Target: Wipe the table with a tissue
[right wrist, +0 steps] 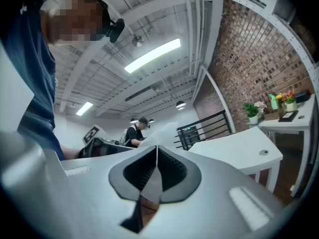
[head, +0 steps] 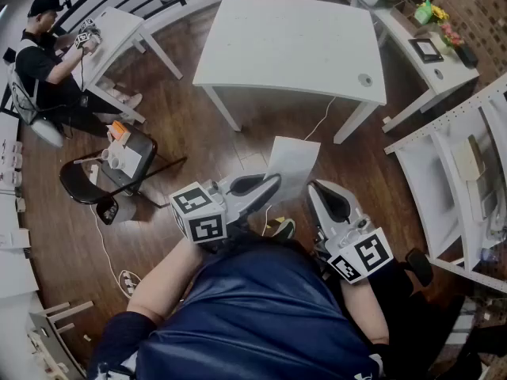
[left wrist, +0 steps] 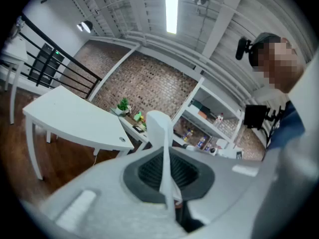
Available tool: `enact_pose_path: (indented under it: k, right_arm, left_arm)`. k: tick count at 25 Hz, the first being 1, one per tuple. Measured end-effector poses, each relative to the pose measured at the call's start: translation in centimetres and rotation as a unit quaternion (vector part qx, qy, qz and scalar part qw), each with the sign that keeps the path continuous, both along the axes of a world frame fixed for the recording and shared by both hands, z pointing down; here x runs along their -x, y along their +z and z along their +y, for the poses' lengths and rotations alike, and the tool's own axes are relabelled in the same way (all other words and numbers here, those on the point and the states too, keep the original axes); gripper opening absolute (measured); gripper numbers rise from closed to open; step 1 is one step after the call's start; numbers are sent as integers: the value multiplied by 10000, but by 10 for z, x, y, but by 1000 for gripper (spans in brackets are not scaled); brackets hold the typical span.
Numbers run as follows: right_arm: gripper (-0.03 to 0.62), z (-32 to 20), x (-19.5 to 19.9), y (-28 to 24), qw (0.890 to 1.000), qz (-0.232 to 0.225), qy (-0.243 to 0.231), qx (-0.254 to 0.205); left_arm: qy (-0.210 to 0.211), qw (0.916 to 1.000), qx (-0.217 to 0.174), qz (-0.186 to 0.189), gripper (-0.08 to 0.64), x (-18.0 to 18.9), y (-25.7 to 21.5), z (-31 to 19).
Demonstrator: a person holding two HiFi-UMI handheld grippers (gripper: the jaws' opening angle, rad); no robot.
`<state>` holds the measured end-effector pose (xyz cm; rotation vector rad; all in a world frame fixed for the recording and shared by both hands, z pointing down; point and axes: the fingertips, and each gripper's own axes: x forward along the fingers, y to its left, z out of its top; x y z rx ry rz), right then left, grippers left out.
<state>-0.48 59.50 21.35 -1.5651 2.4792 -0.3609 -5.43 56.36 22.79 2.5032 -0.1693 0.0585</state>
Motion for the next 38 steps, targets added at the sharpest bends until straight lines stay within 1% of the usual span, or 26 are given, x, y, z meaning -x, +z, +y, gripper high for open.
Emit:
enact_pose_path:
  k: [1, 2, 4, 6, 7, 9, 11, 13, 14, 16, 19, 20, 21, 22, 24, 25, 26, 27, 28, 29, 30, 31, 33, 34, 36, 38]
  right_arm:
    - [19, 1, 0, -2, 9998, -125, -163, 40]
    - [44, 1, 0, -3, 9992, -243, -313, 93]
    - [121, -1, -1, 0, 9975, -396, -524, 263]
    - [146, -3, -7, 5, 9969, -243, -656, 350]
    - [160, -2, -10, 5, 9968, -4, -748, 272]
    - [186, 1, -13, -5, 9923, 737, -992, -80]
    - [220, 2, -9, -16, 9779, 1610, -1264, -428]
    - [255, 0, 1, -14, 9585, 2320, -1550, -587]
    - [275, -2, 6, -9, 9512, 2522, -1680, -585]
    - [310, -13, 16, 2, 9436, 2703, -1841, -504]
    - [306, -34, 19, 11, 9449, 2621, -1925, -385]
    - [266, -40, 19, 12, 9476, 2492, -1968, -346]
    - [206, -45, 18, 13, 9503, 2362, -2007, -283]
    - [163, -53, 18, 16, 9525, 2271, -2021, -201]
    - [164, -74, 13, 23, 9568, 2201, -1900, -14]
    - [168, -87, 9, 26, 9623, 2104, -1719, 112]
    - [126, -102, 2, 28, 9704, 1910, -1454, 268]
    - [91, -116, -4, 30, 9778, 1687, -1171, 423]
    - [35, -131, -9, 31, 9828, 1497, -926, 551]
    - [15, -146, -12, 33, 9858, 1363, -741, 647]
    - [14, -160, -14, 35, 9872, 1291, -617, 704]
    - [14, -175, -15, 34, 9880, 1266, -539, 708]
    - [14, -209, -13, 23, 9898, 1203, -441, 616]
    - [14, -223, -13, 20, 9906, 1188, -372, 572]
    - [14, -241, -20, 27, 9901, 1282, -127, 562]
    - [14, -258, -32, 34, 9876, 1382, 221, 706]
  left_arm:
    - [66, 10000, -22, -53, 6, -9, 1, 3]
    - [133, 9999, -48, -97, 6, -17, 2, 6]
    - [281, 9994, -97, -152, 6, -32, 4, 11]
    - [558, 9983, -24, -136, 6, -43, 4, 17]
    - [796, 9967, 106, -104, 6, -48, 5, 21]
    - [1376, 9895, 433, -77, 6, -54, 5, 25]
    - [1853, 9802, 690, -125, 6, -55, 2, 22]
    - [2215, 9698, 1020, -70, 6, -56, -5, 17]
    - [2376, 9639, 1201, -14, 6, -58, -9, 16]
    - [2707, 9516, 1447, 139, 6, -62, -14, 17]
    - [3206, 9336, 1546, 420, 6, -62, -18, 11]
    - [3329, 9288, 1556, 476, 6, -61, -17, 6]
    - [3414, 9253, 1574, 503, 18, -62, -14, -1]
    - [3471, 9228, 1592, 510, 50, -62, -11, -10]
    - [3532, 9204, 1605, 488, 79, -64, -2, -32]
    - [3544, 9195, 1632, 488, 111, -65, 2, -45]
    - [3527, 9187, 1702, 509, 170, -65, 4, -57]
    - [3447, 9196, 1805, 536, 236, -64, 6, -72]
    - [3307, 9229, 1897, 545, 266, -63, 9, -88]
    - [3138, 9284, 1920, 520, 298, -60, 12, -106]
    - [2955, 9364, 1839, 456, 345, -56, 16, -125]
    - [2747, 9467, 1645, 360, 348, -51, 21, -145]
    - [2282, 9680, 1034, 141, 350, -41, 29, -189]
    - [2058, 9760, 713, 55, 350, -37, 31, -210]
    - [1607, 9867, 225, 6, 348, -33, 29, -247]
    - [1111, 9937, -21, 132, 312, -33, 23, -278]
